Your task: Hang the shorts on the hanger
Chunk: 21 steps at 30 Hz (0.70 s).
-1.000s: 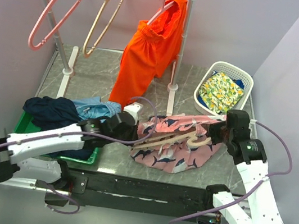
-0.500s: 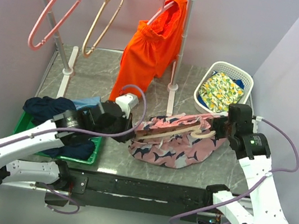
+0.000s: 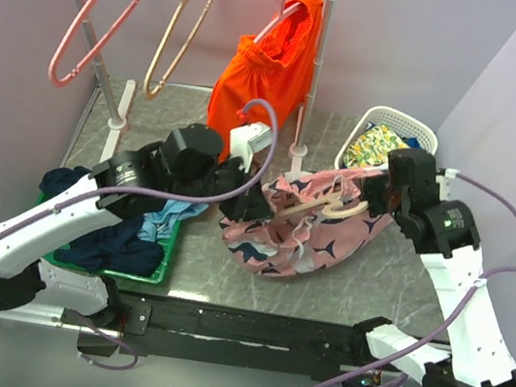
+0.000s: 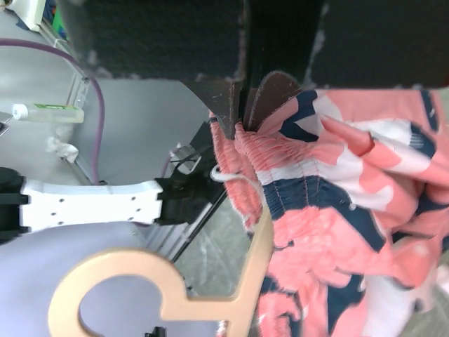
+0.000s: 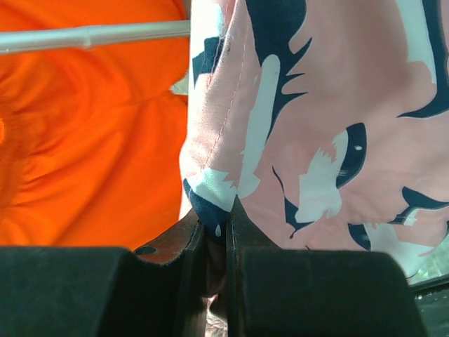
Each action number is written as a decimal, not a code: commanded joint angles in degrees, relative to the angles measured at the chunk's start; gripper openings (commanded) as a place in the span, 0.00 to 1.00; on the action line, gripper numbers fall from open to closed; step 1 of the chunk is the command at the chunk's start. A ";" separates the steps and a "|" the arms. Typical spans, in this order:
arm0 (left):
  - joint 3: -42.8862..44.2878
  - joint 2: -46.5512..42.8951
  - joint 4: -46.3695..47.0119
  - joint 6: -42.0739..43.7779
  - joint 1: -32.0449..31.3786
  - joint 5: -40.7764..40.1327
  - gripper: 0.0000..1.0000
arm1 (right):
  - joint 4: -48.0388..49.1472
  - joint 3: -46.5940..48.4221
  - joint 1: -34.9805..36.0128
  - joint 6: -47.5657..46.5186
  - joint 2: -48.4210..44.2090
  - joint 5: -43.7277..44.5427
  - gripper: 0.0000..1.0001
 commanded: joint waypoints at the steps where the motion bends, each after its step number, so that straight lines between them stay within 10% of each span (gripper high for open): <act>1: 12.56 4.69 -1.36 1.92 0.05 2.29 0.01 | -6.59 13.42 3.28 1.99 2.84 5.89 0.00; 8: 29.56 11.74 -2.09 3.42 0.14 -0.08 0.02 | -10.48 23.65 5.67 1.90 5.85 4.76 0.00; 15: 16.67 10.35 1.61 4.12 1.81 -5.44 0.03 | -3.53 6.19 5.67 2.34 1.46 2.38 0.00; 21: 1.02 4.89 5.21 8.25 1.81 -3.87 0.40 | 2.54 -6.04 5.32 2.16 1.10 -2.18 0.00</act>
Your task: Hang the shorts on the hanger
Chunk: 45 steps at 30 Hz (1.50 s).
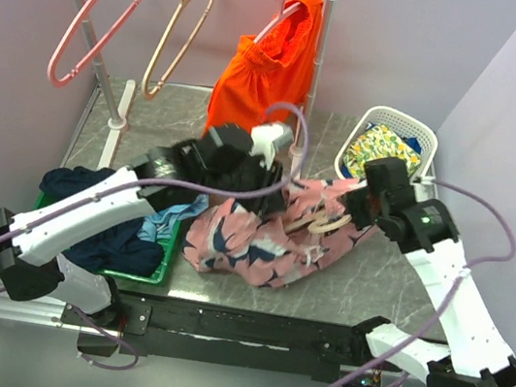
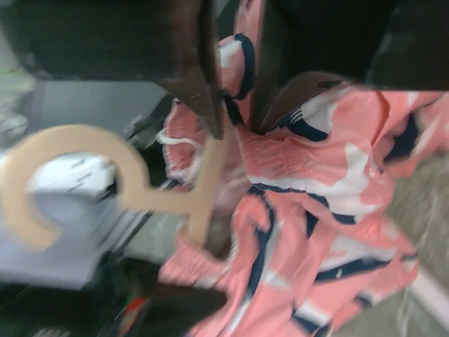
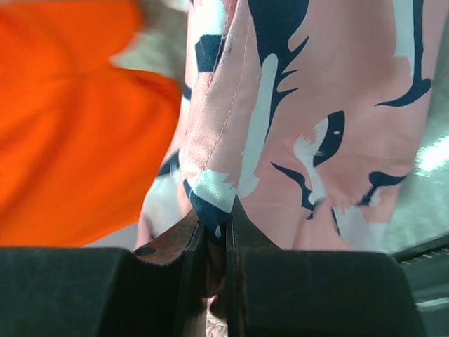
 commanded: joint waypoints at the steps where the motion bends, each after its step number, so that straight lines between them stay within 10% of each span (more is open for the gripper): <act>1: -6.31 -4.32 3.27 4.47 0.00 -0.07 0.46 | 6.61 -5.84 -0.17 1.27 -0.06 -3.57 0.00; 13: -7.02 -9.94 -4.63 11.14 -0.09 -5.68 0.86 | 12.94 -13.50 -3.51 -1.10 4.34 -12.80 0.00; 24: -20.38 -19.35 -15.80 9.05 -3.07 -11.74 0.54 | 14.17 -14.12 -4.21 -1.81 5.57 -14.12 0.00; 45: -23.82 -7.84 -6.32 10.45 -13.62 -23.71 0.38 | 11.36 -11.13 -4.13 -2.16 4.34 -13.77 0.00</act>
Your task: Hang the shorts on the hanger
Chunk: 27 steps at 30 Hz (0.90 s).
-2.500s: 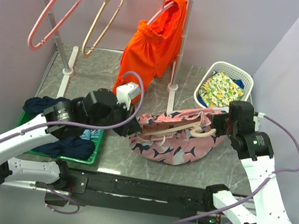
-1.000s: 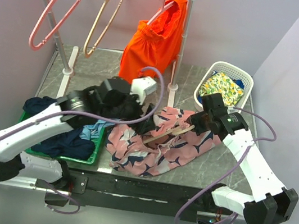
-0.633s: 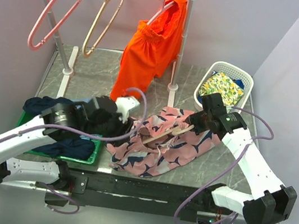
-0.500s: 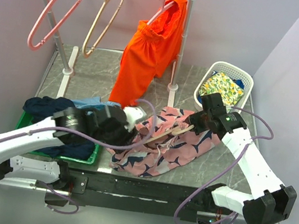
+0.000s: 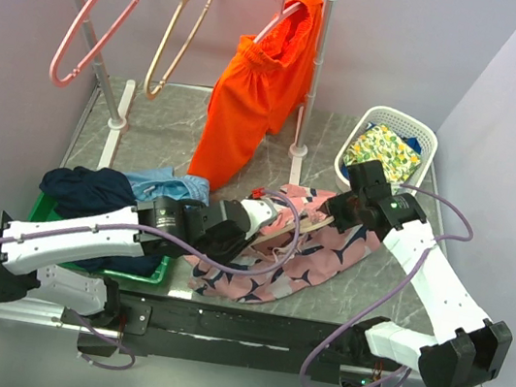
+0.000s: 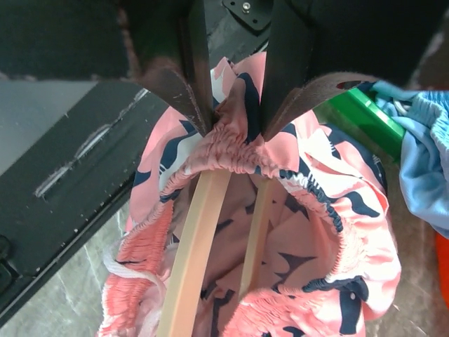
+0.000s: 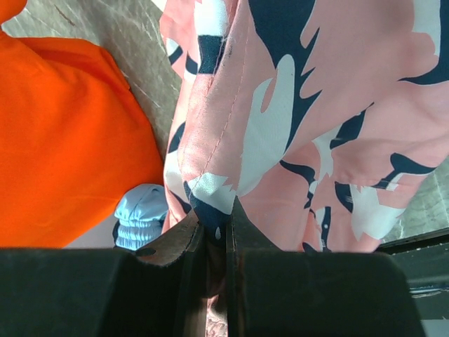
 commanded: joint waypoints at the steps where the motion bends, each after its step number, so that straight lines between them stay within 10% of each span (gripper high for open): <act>1: -0.12 0.47 5.73 2.01 -0.16 -3.10 0.39 | -0.44 3.67 -0.19 0.05 -1.74 -0.63 0.00; 20: -5.66 -0.14 18.04 4.30 -0.25 -5.46 0.70 | -0.88 4.81 0.42 -0.13 -3.23 -2.22 0.00; 23: -7.76 -1.55 21.73 5.00 -0.25 -5.99 0.55 | -0.80 4.90 0.60 -0.04 -3.23 -3.52 0.00; 27: -10.49 -4.10 26.39 6.15 -0.34 -7.84 0.01 | -0.80 4.90 0.60 -0.57 -3.58 -4.15 0.00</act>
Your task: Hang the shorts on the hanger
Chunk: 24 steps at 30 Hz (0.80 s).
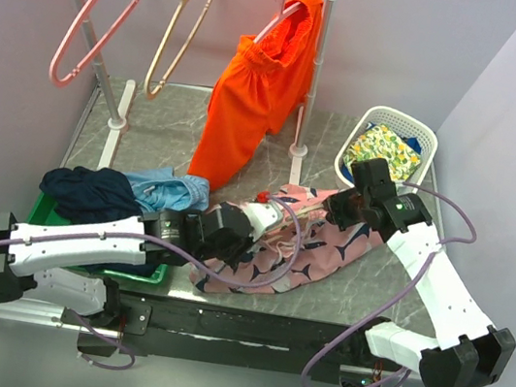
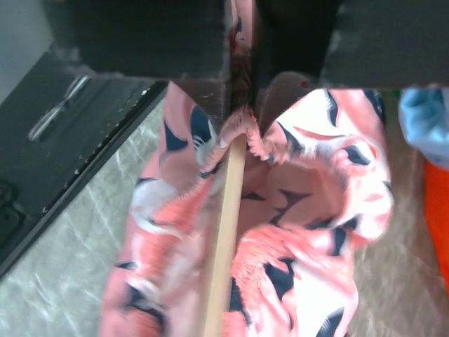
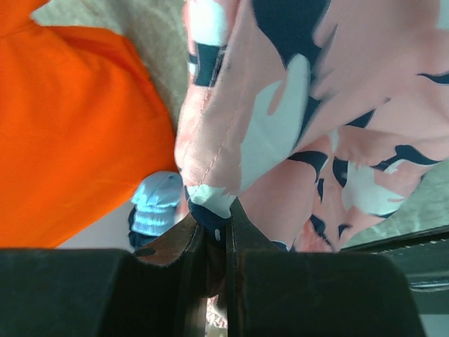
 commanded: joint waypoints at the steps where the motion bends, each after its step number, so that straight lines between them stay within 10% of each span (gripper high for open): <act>1: -1.58 -3.49 7.73 1.25 -0.25 -3.43 0.01 | 0.80 3.07 0.55 -1.05 -2.51 -3.38 0.00; 5: -0.96 -5.50 7.47 0.82 -0.34 -1.67 0.01 | 3.87 3.68 0.55 -7.18 -2.52 -4.97 0.04; 9: -0.70 -7.35 5.54 -0.59 -0.34 0.35 0.01 | 11.95 2.37 0.55 -16.42 -4.00 -8.57 0.62; 12: -1.40 -9.37 4.48 -1.90 -0.42 1.14 0.01 | 15.74 2.44 0.56 -21.96 -6.20 -8.32 0.83; 24: 1.76 -11.31 -4.21 -7.79 -0.16 5.27 0.01 | 25.31 -0.88 1.43 -40.50 -17.44 -4.45 0.76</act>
